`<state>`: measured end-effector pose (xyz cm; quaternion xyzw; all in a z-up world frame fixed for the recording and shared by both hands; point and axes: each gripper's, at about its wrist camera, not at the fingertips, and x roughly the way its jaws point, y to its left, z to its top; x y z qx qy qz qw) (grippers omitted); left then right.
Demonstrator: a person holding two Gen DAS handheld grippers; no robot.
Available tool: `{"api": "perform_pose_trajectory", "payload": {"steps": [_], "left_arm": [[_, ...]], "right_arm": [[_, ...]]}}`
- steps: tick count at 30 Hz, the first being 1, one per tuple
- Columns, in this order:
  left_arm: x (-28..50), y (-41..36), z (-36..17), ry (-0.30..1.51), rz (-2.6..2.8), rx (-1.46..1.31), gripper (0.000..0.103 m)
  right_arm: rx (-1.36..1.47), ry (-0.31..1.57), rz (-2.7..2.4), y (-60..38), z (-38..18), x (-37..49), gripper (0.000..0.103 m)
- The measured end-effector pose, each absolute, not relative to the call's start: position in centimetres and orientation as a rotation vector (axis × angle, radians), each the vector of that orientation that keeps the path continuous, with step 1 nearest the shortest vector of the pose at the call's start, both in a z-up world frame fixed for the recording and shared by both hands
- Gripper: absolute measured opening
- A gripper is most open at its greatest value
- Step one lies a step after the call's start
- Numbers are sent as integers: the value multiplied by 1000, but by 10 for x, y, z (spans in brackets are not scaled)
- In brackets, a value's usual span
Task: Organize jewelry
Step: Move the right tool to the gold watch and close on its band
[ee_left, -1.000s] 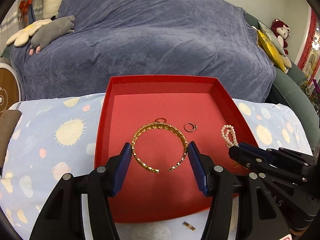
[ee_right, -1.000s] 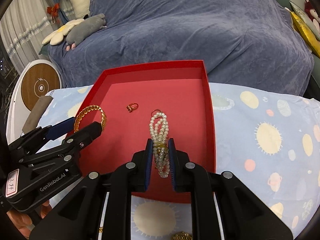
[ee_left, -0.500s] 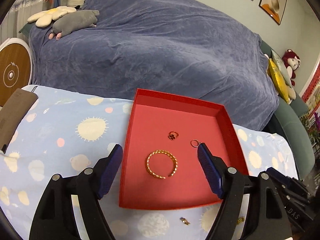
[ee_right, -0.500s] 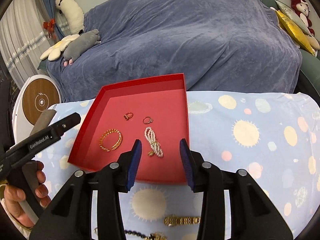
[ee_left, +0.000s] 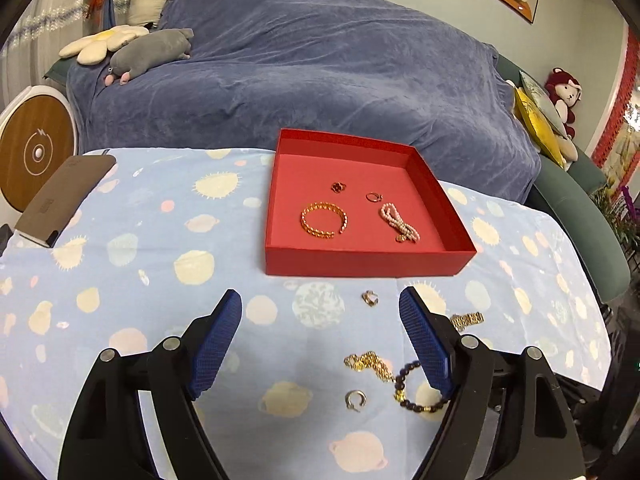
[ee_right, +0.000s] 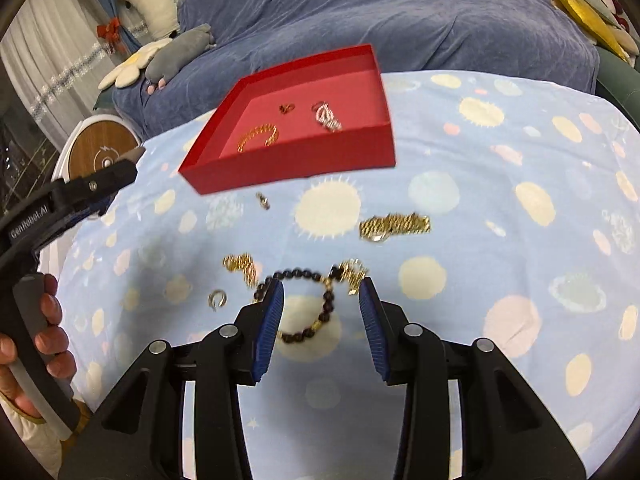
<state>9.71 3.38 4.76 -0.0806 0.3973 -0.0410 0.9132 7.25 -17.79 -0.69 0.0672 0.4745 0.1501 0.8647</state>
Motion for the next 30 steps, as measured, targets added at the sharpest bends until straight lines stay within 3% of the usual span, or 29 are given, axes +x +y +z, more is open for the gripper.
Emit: {"api": "perform_pose_trajectory", "payload": {"steps": [12, 28, 30], "left_arm": [[67, 29, 5, 908, -106, -56, 78], [76, 19, -17, 981, -168, -80, 78], [79, 23, -17, 983, -160, -97, 78]], "right_arm": [[79, 984, 287, -180, -25, 62, 33], [147, 936, 277, -220, -21, 147, 34], [123, 919, 336, -214, -14, 160, 39]]}}
